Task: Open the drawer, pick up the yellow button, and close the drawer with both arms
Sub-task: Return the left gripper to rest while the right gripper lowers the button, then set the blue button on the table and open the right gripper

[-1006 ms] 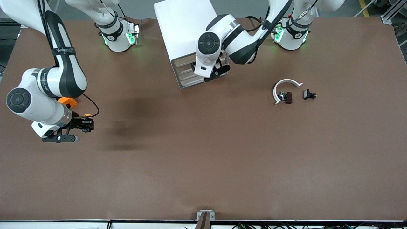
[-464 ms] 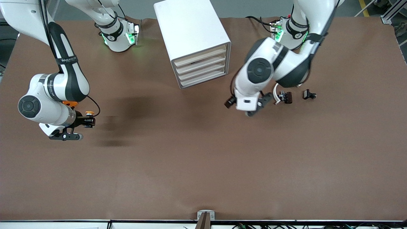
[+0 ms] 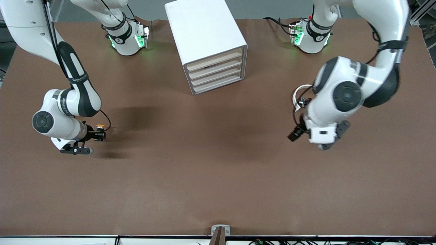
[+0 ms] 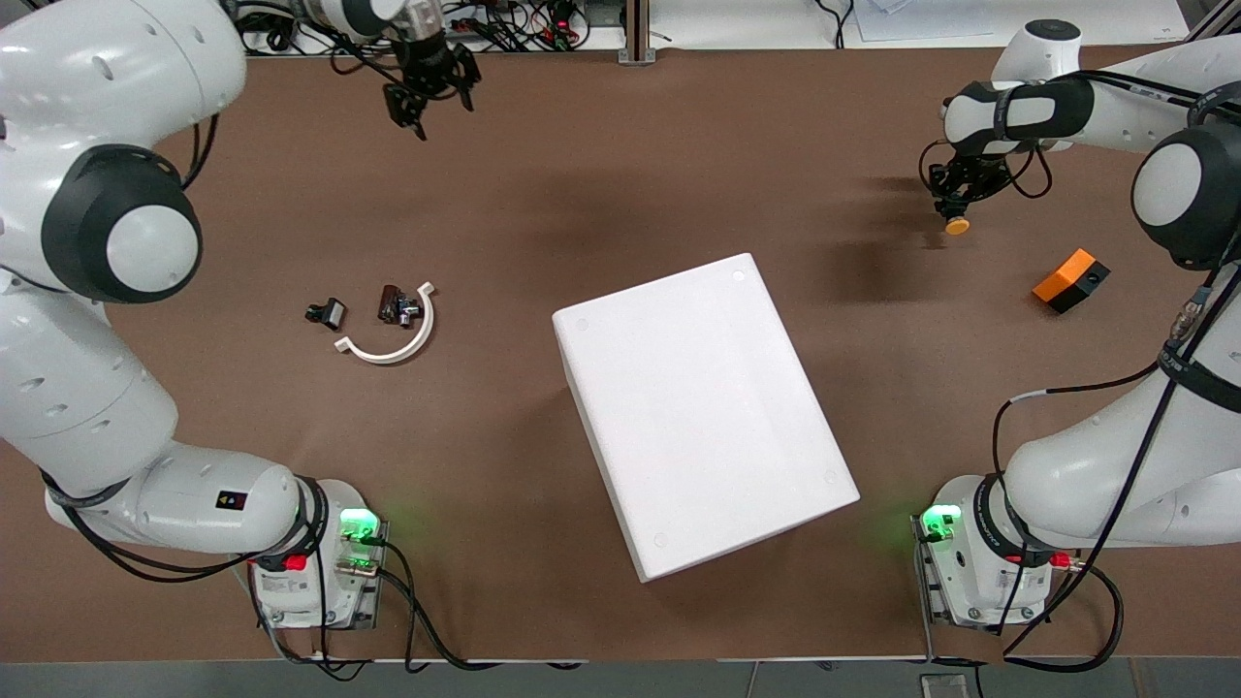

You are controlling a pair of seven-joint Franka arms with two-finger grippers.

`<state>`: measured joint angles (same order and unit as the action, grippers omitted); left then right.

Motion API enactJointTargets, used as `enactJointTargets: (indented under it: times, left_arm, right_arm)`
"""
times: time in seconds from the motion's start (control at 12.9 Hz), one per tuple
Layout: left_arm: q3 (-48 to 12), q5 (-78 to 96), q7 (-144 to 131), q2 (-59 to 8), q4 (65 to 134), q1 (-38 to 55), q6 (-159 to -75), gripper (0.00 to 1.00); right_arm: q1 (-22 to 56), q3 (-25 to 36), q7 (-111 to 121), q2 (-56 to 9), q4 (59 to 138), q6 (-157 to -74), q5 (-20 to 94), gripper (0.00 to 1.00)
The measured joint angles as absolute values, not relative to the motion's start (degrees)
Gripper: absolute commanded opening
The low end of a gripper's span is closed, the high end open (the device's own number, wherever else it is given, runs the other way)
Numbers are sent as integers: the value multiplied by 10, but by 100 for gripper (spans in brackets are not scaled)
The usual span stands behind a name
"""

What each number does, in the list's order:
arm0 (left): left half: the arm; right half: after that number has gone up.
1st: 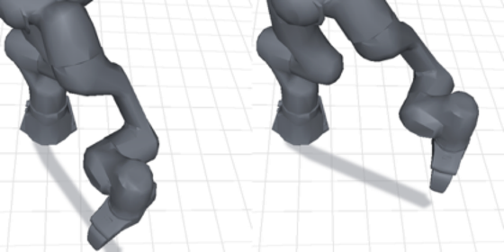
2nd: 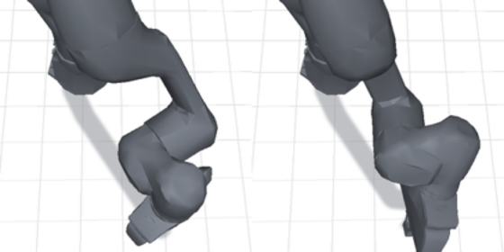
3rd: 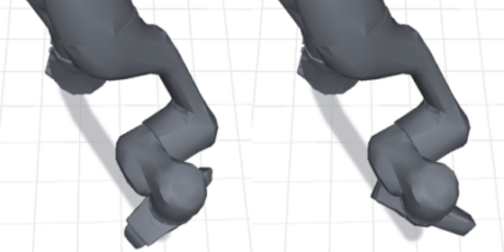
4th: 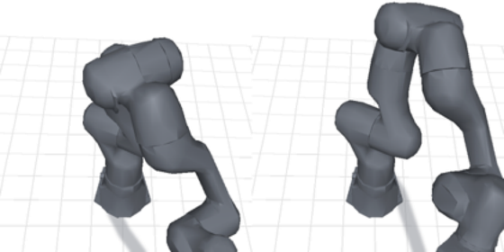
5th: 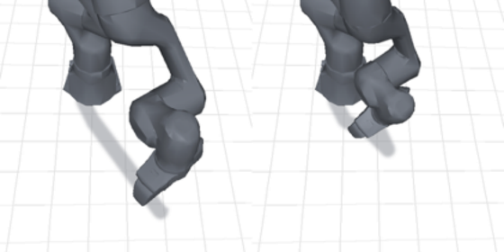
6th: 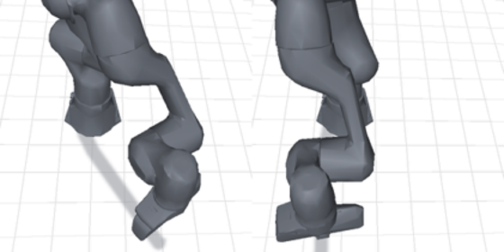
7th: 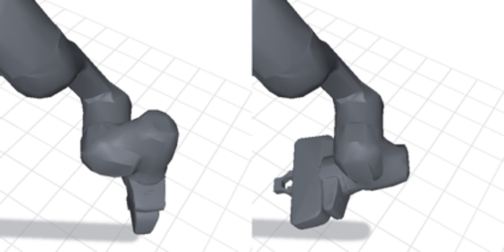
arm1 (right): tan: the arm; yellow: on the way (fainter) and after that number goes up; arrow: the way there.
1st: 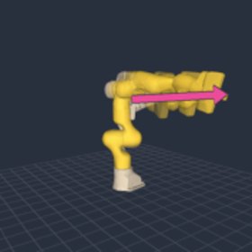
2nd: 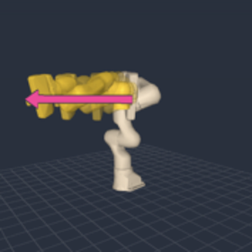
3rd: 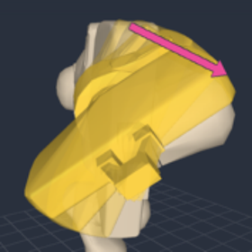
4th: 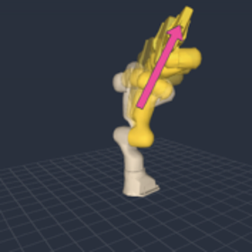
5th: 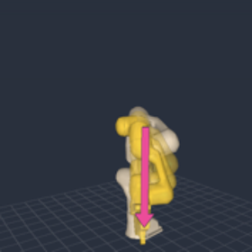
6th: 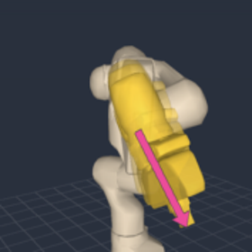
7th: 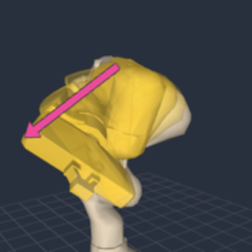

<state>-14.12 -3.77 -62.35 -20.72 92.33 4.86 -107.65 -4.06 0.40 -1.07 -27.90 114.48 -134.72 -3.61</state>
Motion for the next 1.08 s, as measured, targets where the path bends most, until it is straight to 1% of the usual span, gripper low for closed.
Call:
enactJointTargets:
  times: [0.15,0.31,0.46,0.54,0.62,0.77,0.85,1.08]
  left_arm:
    - [-141,-38,-568,-199,917,3,-1072,100]
    - [-141,-40,-514,-187,912,-36,-1047,100]
    - [-141,-40,-459,-175,899,-63,-1018,100]
    - [-141,-40,-440,-169,892,-72,-1006,100]
    - [-141,-41,-422,-163,886,-80,-999,100]
    - [-140,-41,-378,-149,881,-90,-995,100]
    - [-138,-41,-345,-141,880,-92,-994,100]
    - [-98,-41,-214,-102,879,-87,-957,100]
  right_arm:
    - [-41,4,-11,-292,1145,-1368,-36,26]
    - [-41,4,-11,-298,1145,-1376,-36,27]
    - [-41,4,-11,-301,1145,-1377,-36,31]
    - [-41,4,-11,-301,1145,-1378,-36,37]
    - [-41,4,-11,-302,1145,-1379,-36,46]
    - [-41,4,-11,-304,1145,-1379,-36,95]
    - [-41,4,-11,-304,1144,-1379,-36,100]
    - [-41,4,-11,-304,1135,-1380,-36,100]
